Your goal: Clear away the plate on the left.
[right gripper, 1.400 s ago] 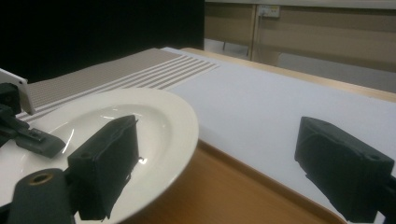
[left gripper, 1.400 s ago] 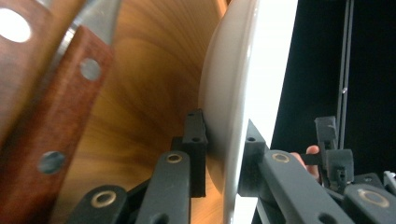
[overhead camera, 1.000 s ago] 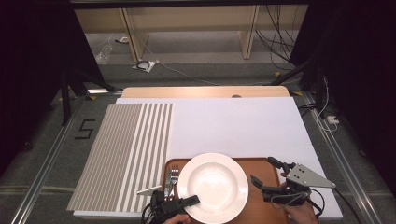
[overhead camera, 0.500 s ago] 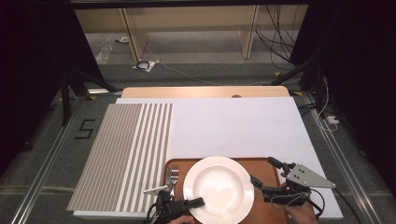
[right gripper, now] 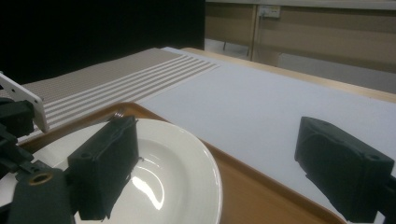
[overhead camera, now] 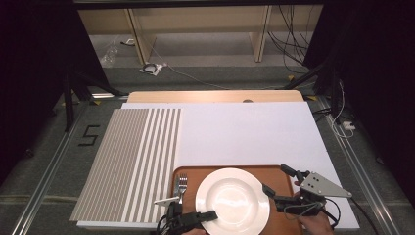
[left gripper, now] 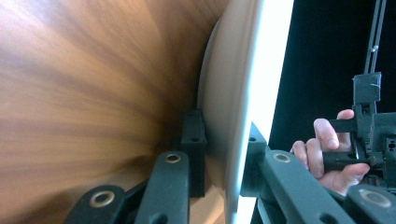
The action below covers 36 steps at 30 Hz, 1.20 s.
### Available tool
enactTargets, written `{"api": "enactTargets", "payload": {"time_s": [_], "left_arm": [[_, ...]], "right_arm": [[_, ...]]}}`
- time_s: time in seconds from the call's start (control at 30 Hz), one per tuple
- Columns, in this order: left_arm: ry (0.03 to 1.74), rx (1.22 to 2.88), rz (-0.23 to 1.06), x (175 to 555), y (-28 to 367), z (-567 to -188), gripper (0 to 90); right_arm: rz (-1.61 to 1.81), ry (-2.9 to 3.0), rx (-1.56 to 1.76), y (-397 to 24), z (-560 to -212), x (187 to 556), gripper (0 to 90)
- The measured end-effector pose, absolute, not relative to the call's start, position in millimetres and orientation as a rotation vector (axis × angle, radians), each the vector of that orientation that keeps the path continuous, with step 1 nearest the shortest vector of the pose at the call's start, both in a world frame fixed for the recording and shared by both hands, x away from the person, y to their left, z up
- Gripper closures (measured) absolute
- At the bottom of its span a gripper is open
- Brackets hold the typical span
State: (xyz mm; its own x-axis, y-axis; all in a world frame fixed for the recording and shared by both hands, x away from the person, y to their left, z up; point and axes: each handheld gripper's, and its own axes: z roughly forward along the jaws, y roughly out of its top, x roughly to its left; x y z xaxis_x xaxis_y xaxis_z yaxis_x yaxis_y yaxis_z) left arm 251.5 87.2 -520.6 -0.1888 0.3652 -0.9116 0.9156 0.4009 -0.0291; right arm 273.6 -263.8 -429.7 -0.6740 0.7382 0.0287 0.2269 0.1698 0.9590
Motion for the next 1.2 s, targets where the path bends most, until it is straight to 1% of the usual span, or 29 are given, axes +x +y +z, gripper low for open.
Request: {"api": "enactTargets", "payload": {"time_s": [0.4, 0.7, 0.87, 1.2], "left_arm": [[1.755, 1.132, -0.743, 251.3, 88.6, -521.7, 76.7], [1.727, 1.144, -0.729, 252.5, 89.8, -518.9, 67.4], [1.699, 1.181, -0.722, 253.8, 89.2, -517.5, 62.0], [1.678, 1.236, -0.629, 257.2, 93.3, -509.0, 52.4]], "right_arm": [[1.522, 2.005, 0.909, -263.5, -429.8, 273.6, 14.3], [1.523, 2.003, 0.910, -263.1, -430.0, 273.7, 14.2], [1.522, 2.005, 0.909, -263.4, -429.9, 273.7, 14.3], [1.521, 2.005, 0.909, -263.6, -429.8, 273.6, 14.3]]}}
